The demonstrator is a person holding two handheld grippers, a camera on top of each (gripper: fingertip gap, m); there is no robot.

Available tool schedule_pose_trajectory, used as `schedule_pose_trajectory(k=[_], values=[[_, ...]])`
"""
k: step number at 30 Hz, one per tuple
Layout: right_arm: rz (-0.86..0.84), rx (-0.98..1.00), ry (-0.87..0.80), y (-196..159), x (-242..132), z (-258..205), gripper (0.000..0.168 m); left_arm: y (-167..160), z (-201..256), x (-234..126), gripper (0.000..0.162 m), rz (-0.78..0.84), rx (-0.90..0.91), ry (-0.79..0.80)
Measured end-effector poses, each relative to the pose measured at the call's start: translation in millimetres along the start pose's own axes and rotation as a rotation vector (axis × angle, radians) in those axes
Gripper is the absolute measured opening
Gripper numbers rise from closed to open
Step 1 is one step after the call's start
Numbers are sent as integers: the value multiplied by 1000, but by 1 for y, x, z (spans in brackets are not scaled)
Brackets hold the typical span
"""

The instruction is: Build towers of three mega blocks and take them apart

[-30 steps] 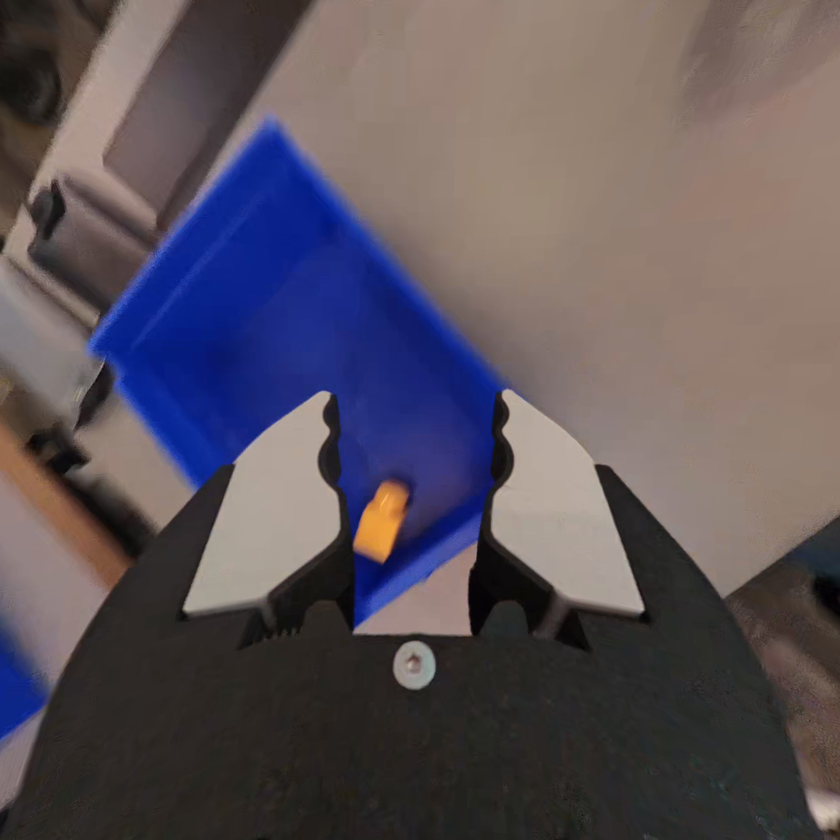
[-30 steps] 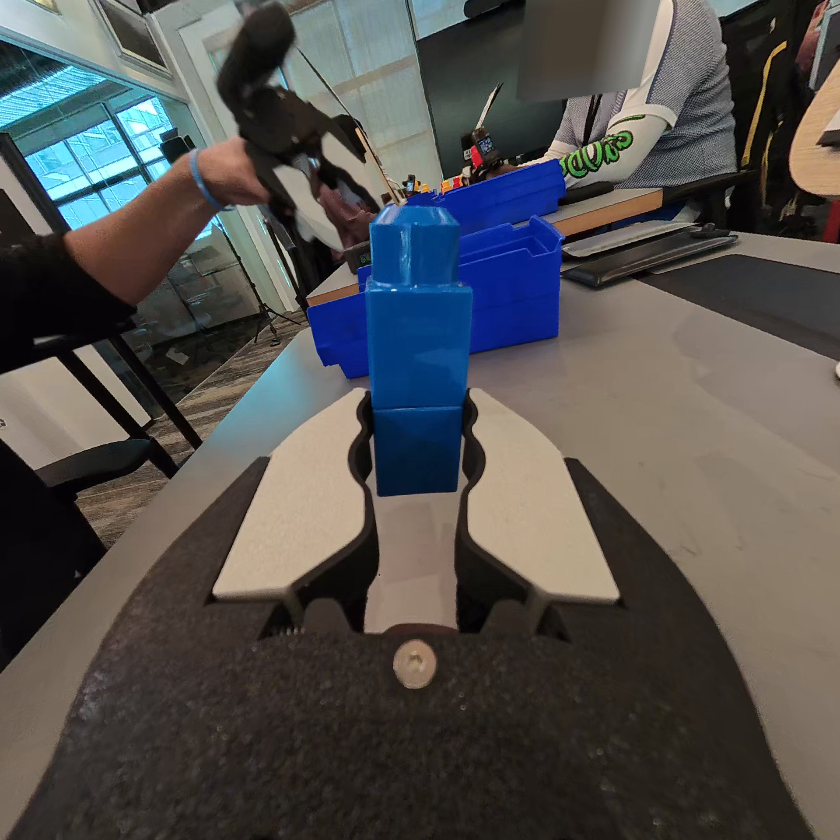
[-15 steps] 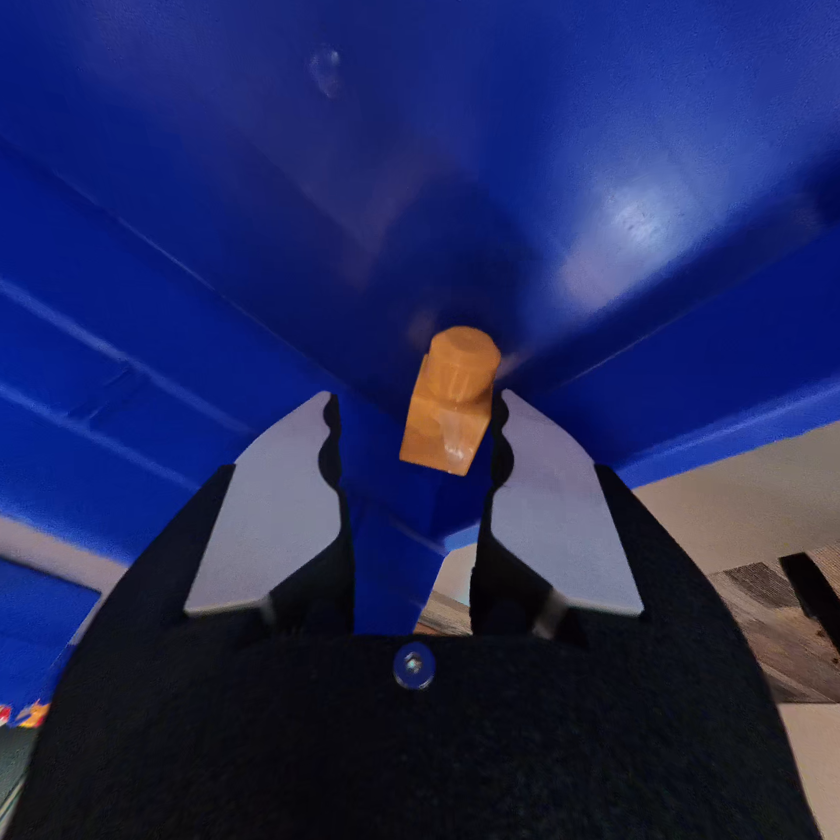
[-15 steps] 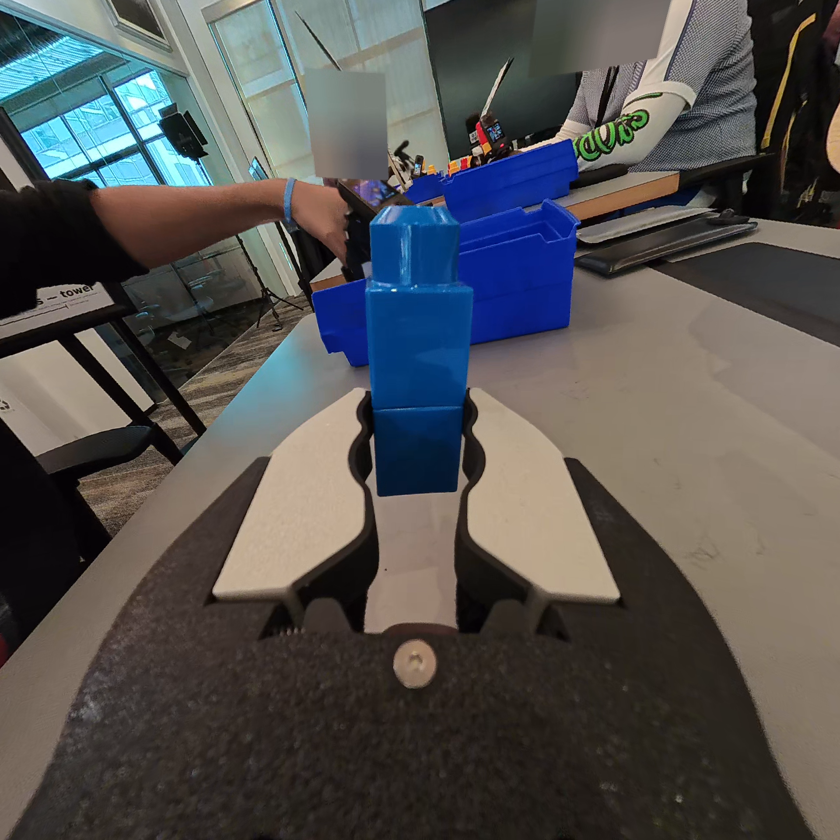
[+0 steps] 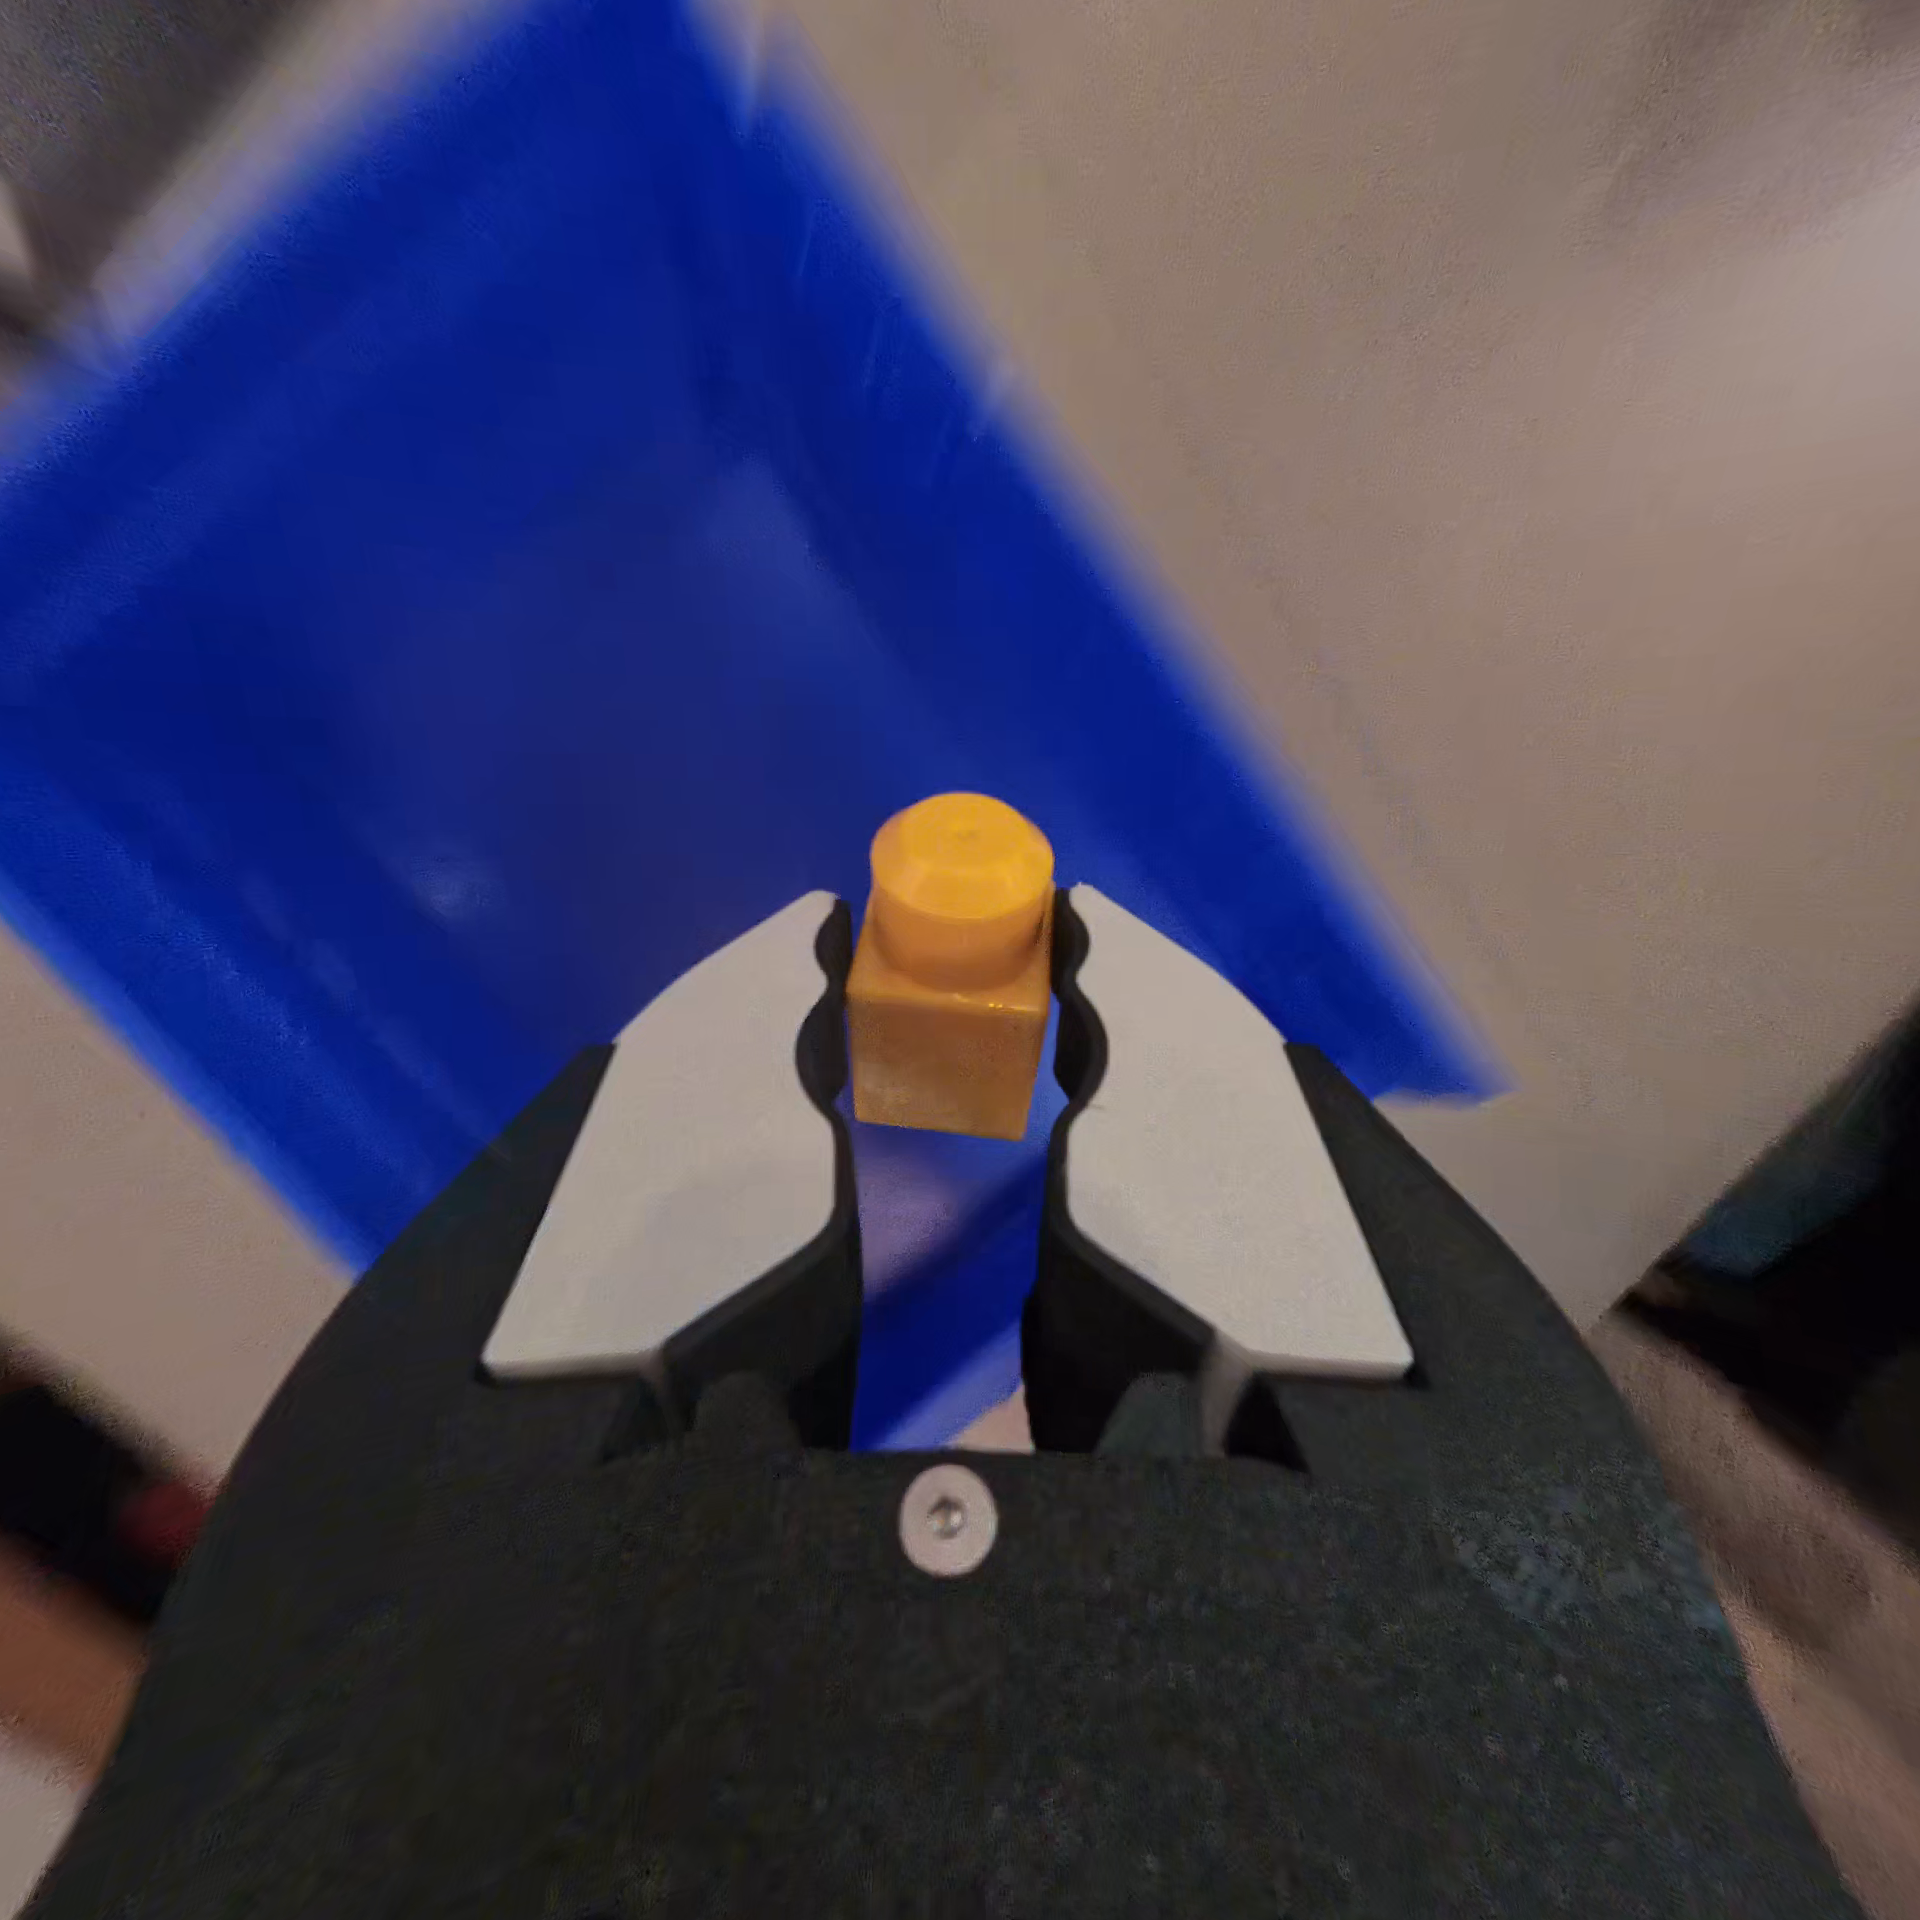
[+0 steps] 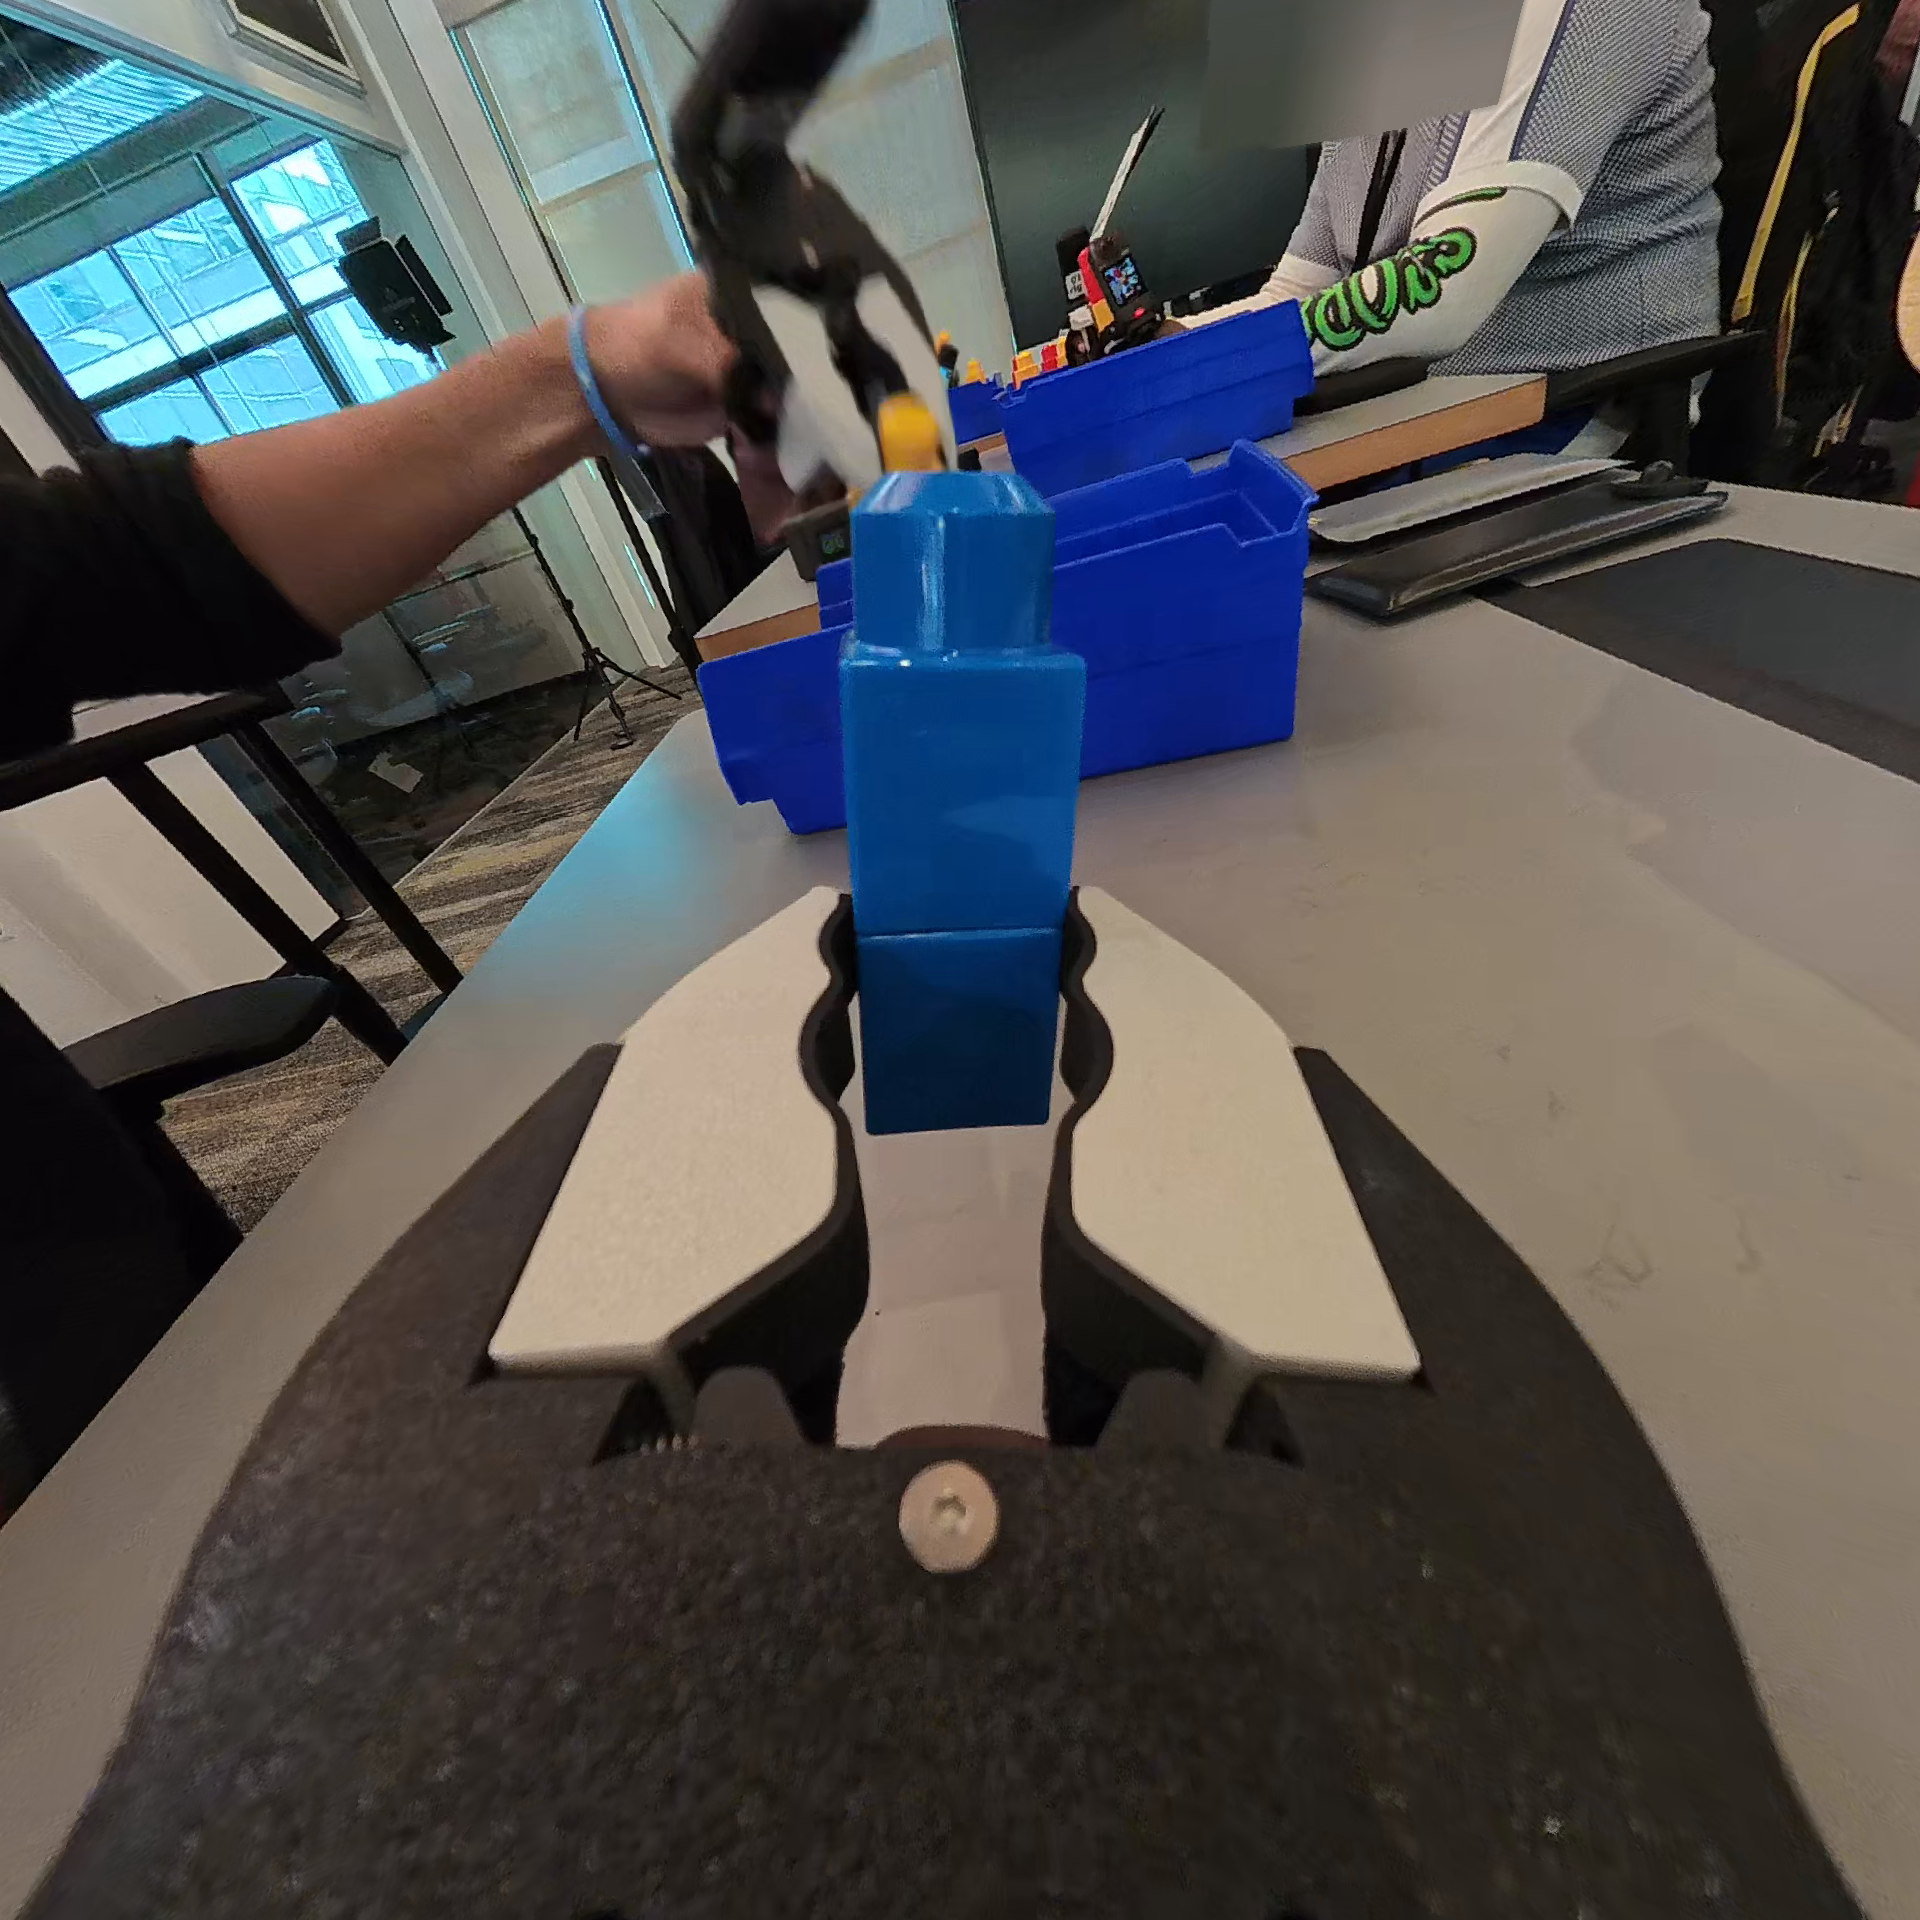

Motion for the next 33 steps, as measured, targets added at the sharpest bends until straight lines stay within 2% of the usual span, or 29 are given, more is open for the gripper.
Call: schedule_pose_trajectory(k=[3,5,8,11,14,18,25,33], values=[[-28,8,-11,-1,4,2,36,82,69,-33,36,300,50,-234],[-37,2,-20,3,7,1,36,132,114,-42,36,456,84,-355],[-34,-11,-31,12,10,-1,36,186,178,-29,36,560,134,-529],[-16,-14,-44,20,9,-3,36,218,226,2,36,589,171,-638],[-19,-29,-58,24,6,-4,36,232,256,29,36,586,167,-730],[6,-23,-66,30,0,-2,36,230,272,53,36,529,202,-726],[17,-28,-66,33,-2,-2,36,227,260,49,36,523,198,-673],[53,10,-62,34,-5,-1,36,218,265,66,36,498,199,-667]])
Point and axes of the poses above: each gripper's, where its closed fingertips meet, x out along the fingers, y out of its top, z = x × y across the jaws, the point moved 2 cm from there along -x, back along the fingers, and after that the axes turned 14 degrees about -x, right-handed, at the moved point
